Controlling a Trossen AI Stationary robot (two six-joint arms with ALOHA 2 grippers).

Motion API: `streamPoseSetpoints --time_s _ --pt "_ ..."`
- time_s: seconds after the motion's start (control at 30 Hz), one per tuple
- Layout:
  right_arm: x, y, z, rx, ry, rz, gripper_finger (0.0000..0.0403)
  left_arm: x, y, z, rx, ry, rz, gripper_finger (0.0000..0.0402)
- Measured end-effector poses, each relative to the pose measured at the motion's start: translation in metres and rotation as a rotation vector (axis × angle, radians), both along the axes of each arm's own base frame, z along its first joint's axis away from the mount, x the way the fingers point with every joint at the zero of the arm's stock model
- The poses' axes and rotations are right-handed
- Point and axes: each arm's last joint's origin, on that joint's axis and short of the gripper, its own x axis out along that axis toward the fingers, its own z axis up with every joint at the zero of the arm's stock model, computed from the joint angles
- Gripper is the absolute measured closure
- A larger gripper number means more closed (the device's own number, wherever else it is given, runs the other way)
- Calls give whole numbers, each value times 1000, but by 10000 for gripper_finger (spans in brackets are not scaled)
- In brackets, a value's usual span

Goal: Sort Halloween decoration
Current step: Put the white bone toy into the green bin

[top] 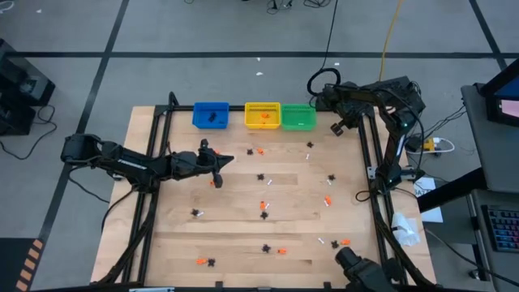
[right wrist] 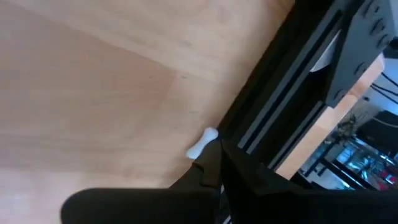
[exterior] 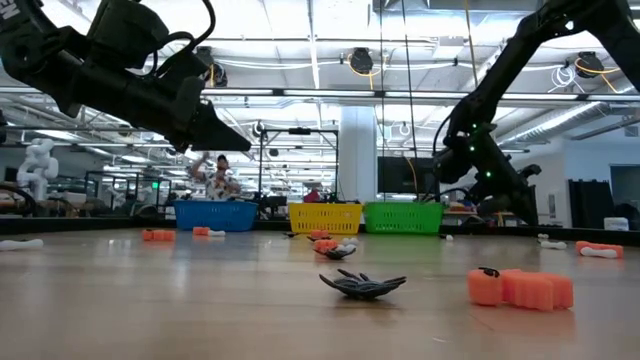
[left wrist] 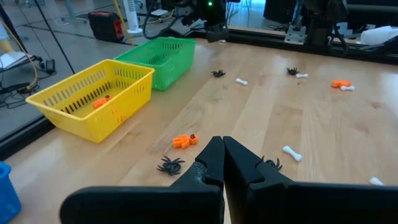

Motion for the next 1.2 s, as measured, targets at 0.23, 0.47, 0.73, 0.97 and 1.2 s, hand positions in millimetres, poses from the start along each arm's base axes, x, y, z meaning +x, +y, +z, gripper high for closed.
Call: streamPoseSetpoints --time_s 0.23,0.47,0.73,0.97,1.2 --pt "6 -6 -13 42 100 -28 403 0 0 0 1 1 1 402" --pt "8 -10 -21 79 162 -51 403 0 0 0 1 3 2 402" --pt "11 -9 -22 67 140 -73 403 0 0 0 0 4 2 402" --pt "11 -10 -26 70 144 -74 403 0 0 -1 0 8 2 402" --pt "18 -8 -35 86 216 -37 403 0 0 -2 0 18 3 402"
